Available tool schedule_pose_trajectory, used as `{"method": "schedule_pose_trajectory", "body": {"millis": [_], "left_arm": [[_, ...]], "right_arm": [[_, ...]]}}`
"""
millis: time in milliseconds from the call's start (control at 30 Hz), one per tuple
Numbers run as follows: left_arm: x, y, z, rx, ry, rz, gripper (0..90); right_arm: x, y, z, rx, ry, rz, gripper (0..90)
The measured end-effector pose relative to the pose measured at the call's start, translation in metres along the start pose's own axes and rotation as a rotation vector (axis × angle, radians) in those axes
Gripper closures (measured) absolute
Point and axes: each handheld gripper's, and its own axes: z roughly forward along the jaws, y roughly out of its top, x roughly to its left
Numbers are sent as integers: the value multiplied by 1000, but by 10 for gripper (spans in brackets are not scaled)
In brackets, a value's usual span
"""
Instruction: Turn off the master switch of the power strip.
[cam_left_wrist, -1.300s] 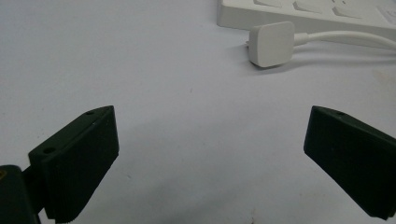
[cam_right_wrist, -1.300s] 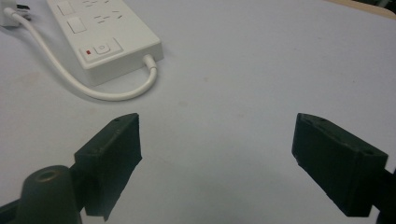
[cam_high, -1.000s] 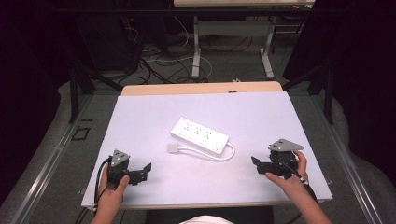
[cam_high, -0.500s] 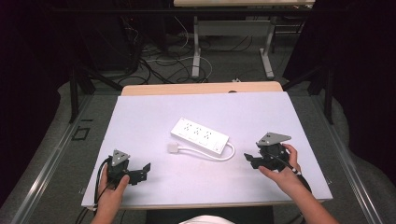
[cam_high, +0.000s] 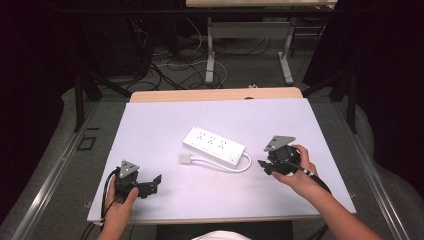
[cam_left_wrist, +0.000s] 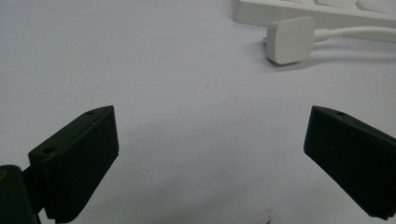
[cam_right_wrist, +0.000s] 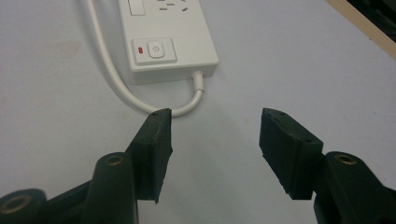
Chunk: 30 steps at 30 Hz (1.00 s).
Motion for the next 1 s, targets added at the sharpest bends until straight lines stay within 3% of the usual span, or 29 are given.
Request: {"method": "schedule_pose_trajectory", "body": {"millis": [100,333,467,633,767,1000], "left_arm": [[0,0,0,1,0,2,33],[1,0,0,1,1,-3,33],[1,0,0,2,0,-2,33],[1,0,0,2,-1,-1,33],[1,0,0,2,-2,-1,33],[2,0,0,1,-3,-3,33]], "right_arm": [[0,3,2,-1,-1,-26,434],[1,16,9,65,36,-72,431],[1,22,11,100,68,-69,435],[0,28,14,107,57,-105,434],[1,33,17,131,68,-85,466],[4,41,26,147,87,-94,515]]}}
